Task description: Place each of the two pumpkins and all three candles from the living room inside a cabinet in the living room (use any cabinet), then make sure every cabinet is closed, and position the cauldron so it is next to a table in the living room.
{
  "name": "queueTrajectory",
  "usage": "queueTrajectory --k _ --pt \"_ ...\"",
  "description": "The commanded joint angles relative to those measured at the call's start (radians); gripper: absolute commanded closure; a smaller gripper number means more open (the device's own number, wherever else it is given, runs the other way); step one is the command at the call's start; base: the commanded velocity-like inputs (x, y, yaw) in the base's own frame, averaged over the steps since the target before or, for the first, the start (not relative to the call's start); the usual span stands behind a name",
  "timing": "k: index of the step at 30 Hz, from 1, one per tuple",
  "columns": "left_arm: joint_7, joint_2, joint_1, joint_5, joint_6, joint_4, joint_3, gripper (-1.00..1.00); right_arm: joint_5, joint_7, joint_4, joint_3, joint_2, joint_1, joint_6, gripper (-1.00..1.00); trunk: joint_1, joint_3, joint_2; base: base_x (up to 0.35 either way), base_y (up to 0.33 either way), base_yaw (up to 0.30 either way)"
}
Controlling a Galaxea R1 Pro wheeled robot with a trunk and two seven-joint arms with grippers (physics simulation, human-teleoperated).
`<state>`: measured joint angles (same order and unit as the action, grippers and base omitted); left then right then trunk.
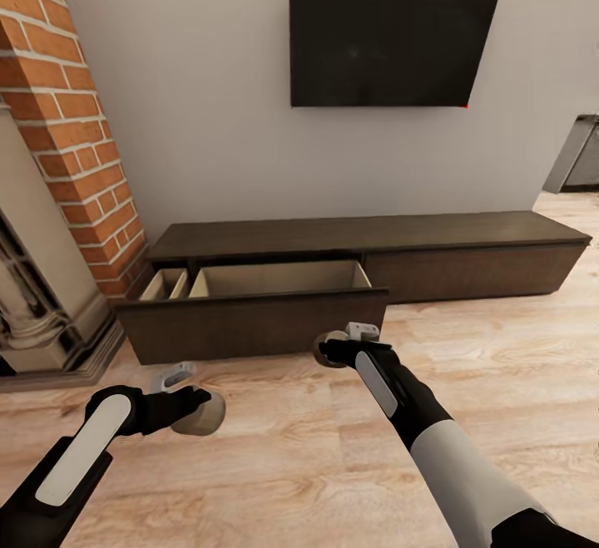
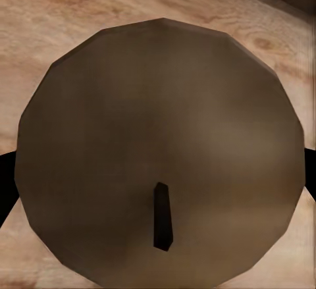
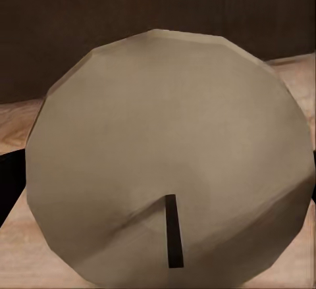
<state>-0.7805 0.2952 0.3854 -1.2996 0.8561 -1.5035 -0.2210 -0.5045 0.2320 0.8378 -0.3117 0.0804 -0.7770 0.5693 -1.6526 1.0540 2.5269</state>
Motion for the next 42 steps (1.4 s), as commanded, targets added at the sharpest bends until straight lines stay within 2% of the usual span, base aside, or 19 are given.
queueTrajectory --k 1,16,33,36,38,42 --pt "-0.011 0.001 0.001 -0.009 -0.001 -0.001 -0.001 1.00 -0.011 0.009 0.001 -0.003 0.000 -0.001 -0.002 1.00 0.000 0.001 0.000 0.264 -0.064 -0.078" --pt "-0.010 0.001 0.001 -0.017 0.000 -0.001 0.001 1.00 -0.016 0.009 0.005 -0.002 -0.002 -0.001 -0.015 1.00 0.000 0.001 0.000 0.062 -0.017 -0.009" --pt "-0.022 0.001 0.001 -0.008 0.000 -0.001 -0.003 1.00 -0.019 0.021 -0.003 -0.002 0.000 -0.001 0.000 1.00 0.007 -0.065 -0.004 0.000 0.000 0.000" --pt "-0.024 0.001 0.001 -0.006 -0.001 -0.002 -0.005 1.00 -0.019 0.024 -0.017 -0.001 0.000 -0.001 0.051 1.00 0.009 -0.077 -0.004 0.000 0.000 0.000" --pt "-0.026 0.000 0.001 0.003 -0.002 -0.003 -0.007 1.00 -0.018 0.026 -0.038 0.000 0.000 -0.001 0.123 1.00 0.010 -0.084 -0.005 0.000 0.000 0.000" --pt "-0.027 -0.017 0.001 0.048 -0.003 -0.004 -0.032 1.00 -0.016 0.036 -0.059 0.000 0.002 -0.002 0.213 1.00 0.012 -0.100 -0.006 0.000 0.000 0.000"
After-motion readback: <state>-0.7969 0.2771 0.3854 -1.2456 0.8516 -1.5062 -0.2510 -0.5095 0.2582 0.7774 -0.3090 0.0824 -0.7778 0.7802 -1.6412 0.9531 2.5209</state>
